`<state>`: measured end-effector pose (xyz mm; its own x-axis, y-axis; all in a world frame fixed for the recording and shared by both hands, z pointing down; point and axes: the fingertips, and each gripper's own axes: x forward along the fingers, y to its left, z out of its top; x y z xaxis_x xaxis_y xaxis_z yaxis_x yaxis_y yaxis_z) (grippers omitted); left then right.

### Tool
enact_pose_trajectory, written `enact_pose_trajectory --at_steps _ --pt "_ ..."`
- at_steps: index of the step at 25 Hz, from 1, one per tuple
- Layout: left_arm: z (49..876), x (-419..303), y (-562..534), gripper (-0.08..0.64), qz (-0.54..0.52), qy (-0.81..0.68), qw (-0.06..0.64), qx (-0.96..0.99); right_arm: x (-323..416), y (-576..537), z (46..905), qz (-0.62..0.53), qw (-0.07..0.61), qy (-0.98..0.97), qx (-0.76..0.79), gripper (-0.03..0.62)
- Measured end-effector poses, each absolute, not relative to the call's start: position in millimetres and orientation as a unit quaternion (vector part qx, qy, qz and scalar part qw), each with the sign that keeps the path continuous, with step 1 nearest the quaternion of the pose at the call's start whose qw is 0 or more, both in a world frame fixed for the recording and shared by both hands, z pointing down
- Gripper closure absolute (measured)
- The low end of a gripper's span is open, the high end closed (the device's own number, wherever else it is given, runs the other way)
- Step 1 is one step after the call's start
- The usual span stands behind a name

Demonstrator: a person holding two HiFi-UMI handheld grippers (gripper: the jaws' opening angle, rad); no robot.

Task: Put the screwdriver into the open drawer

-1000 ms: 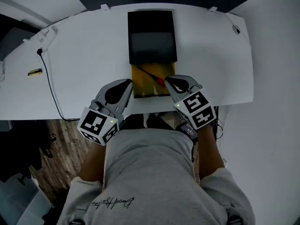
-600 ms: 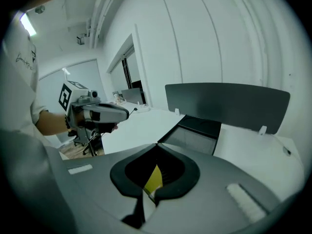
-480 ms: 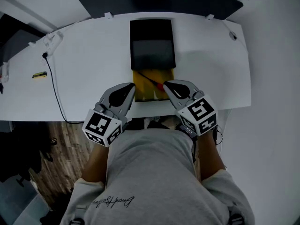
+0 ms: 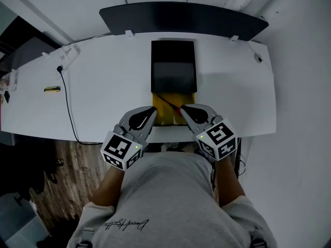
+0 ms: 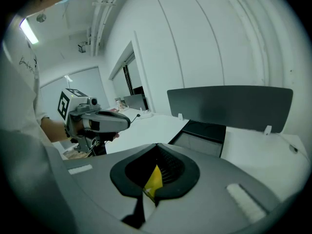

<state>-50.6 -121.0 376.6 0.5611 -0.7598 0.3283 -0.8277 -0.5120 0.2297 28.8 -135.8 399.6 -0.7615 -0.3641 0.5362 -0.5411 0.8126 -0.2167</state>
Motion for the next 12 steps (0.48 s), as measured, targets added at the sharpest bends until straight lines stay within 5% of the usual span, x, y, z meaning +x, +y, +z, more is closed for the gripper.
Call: enact_pose_trajectory --at_steps 12 --pt "374.9 -54.1 -122.9 0.560 0.097 -0.457 0.179 0.866 21.2 -132.6 401.3 0.182 0.255 -0.921 0.231 0.578"
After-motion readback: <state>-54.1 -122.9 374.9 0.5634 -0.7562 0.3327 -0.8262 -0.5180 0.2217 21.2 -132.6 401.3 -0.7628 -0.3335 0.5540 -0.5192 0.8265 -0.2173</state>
